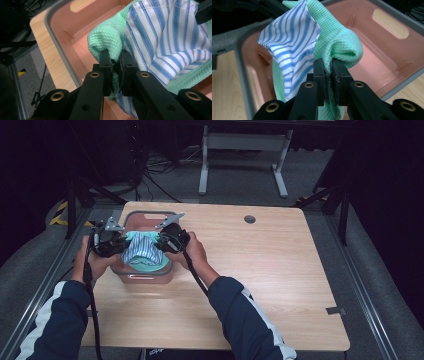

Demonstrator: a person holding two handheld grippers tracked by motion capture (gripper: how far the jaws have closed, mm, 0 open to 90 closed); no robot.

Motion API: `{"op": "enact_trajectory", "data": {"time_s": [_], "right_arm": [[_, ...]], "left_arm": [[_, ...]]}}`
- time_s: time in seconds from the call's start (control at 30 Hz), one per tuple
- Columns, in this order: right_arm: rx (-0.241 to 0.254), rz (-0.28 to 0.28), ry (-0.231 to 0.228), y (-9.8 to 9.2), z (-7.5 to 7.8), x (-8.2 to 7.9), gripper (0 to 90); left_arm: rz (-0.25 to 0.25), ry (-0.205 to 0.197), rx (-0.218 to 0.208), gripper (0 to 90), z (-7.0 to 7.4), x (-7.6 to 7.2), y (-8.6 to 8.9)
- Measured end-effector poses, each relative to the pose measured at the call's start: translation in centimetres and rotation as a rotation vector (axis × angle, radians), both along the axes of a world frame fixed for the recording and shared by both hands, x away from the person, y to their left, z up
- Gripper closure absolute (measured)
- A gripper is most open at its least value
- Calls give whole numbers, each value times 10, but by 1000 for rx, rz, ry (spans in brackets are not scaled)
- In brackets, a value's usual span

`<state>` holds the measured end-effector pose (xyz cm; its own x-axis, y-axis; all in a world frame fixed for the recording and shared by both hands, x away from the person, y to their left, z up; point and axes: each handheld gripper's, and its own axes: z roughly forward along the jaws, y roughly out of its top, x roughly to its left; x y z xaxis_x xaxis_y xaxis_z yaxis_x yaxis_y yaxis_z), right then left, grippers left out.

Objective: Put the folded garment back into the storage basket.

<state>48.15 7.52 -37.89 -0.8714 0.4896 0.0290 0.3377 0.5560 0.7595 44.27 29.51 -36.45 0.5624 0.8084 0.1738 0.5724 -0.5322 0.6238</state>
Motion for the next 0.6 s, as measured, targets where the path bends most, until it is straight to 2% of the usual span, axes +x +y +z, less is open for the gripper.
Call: {"op": "enact_trajectory", "data": {"time_s": [0.13, 0.23, 0.27, 0.3, 0.43, 0.53, 0.6], "right_arm": [[-43, 13, 20, 4, -8, 3, 822], [-56, 9, 26, 3, -11, 6, 819], [-61, 12, 32, 3, -12, 7, 816], [-64, 16, 45, 3, -12, 8, 814], [-88, 14, 31, 5, -14, 7, 807], [-92, 9, 36, 6, -15, 8, 807], [-92, 12, 39, 6, -17, 9, 806]], "left_arm": [[-5, 26, 35, 824, -10, 3, -7], [-8, 30, 38, 823, -13, 4, -8], [2, 24, 52, 822, -14, 4, -8], [0, 27, 51, 822, -15, 5, -8], [8, 23, 59, 821, -16, 5, -8], [11, 21, 51, 820, -19, 6, -7], [15, 24, 59, 820, -21, 7, -7]]}}
